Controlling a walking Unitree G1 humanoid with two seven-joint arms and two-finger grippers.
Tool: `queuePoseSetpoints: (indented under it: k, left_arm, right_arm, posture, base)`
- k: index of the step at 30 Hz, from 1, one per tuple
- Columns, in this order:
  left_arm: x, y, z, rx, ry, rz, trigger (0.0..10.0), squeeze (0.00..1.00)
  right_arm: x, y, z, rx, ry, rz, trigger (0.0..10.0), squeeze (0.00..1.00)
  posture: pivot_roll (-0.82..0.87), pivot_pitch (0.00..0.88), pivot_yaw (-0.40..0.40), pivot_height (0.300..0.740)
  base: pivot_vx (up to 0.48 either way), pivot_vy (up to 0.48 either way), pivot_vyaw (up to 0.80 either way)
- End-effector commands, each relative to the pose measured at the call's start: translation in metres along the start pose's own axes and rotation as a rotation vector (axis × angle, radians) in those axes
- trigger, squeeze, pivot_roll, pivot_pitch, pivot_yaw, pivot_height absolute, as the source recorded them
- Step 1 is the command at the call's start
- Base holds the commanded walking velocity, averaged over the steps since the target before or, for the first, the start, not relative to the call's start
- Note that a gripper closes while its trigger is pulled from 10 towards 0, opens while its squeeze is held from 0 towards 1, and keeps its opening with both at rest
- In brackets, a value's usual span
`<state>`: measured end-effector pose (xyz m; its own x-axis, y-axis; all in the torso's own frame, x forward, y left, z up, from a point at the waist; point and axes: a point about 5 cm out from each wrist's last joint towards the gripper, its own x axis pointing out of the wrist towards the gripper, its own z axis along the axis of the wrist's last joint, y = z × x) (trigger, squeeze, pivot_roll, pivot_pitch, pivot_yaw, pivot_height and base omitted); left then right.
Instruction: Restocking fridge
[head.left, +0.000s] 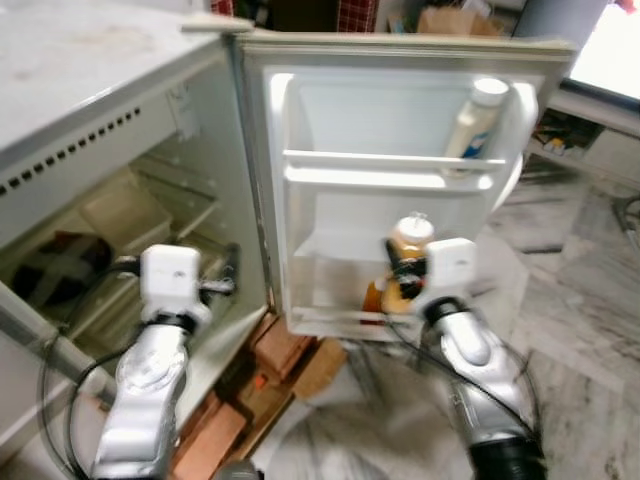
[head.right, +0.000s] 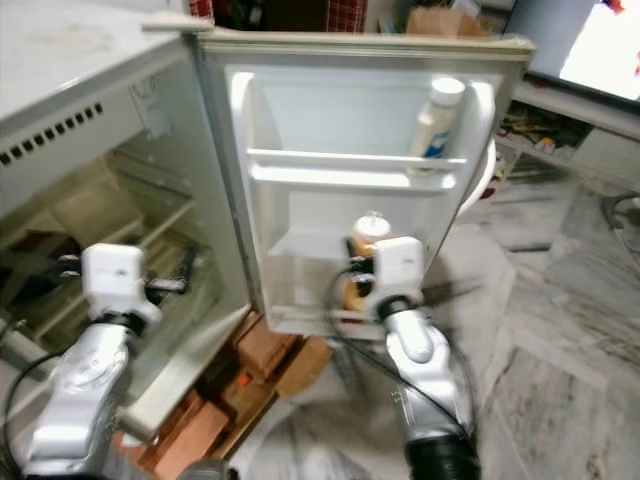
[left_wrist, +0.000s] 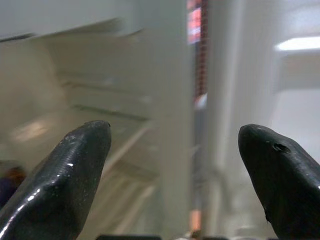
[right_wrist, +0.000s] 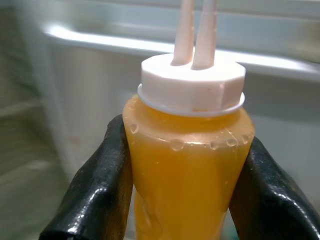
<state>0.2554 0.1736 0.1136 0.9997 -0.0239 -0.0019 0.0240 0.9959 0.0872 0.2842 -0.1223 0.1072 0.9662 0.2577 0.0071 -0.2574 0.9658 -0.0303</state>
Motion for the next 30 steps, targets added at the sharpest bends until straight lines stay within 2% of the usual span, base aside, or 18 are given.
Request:
queuePoseSetpoints:
  k: [1,11,21,30]
  left_arm:
    - [0.001,-0.006,0.004,-0.008,-0.017,-0.014,10.0,0.0]
    - [-0.001,-0.01,0.009,-0.024,-0.049,-0.074,10.0,0.0]
    - [-0.002,-0.01,0.009,-0.02,-0.051,-0.076,10.0,0.0]
    - [-0.006,-0.008,0.007,-0.012,-0.04,-0.068,10.0,0.0]
  right_arm:
    - [-0.001,-0.01,0.003,-0.016,-0.007,-0.021,10.0,0.0]
    - [-0.001,-0.014,0.0,-0.033,0.021,-0.056,10.0,0.0]
    - [-0.004,-0.018,-0.004,-0.043,0.049,-0.052,10.0,0.0]
    - [-0.007,-0.017,-0.006,-0.064,0.121,-0.03,10.0,0.0]
  posture:
    - [0.11,0.053,-0.038,0.74]
    - [0.11,0.056,-0.035,0.74]
    - [0.11,0.061,-0.037,0.74]
    - [0.11,0.062,-0.041,0.74]
  base:
    - [0.0,0.0,0.0]
    - [0.0,0.0,0.0]
    - [0.319,0.0,0.0]
    - [0.0,0.0,0.0]
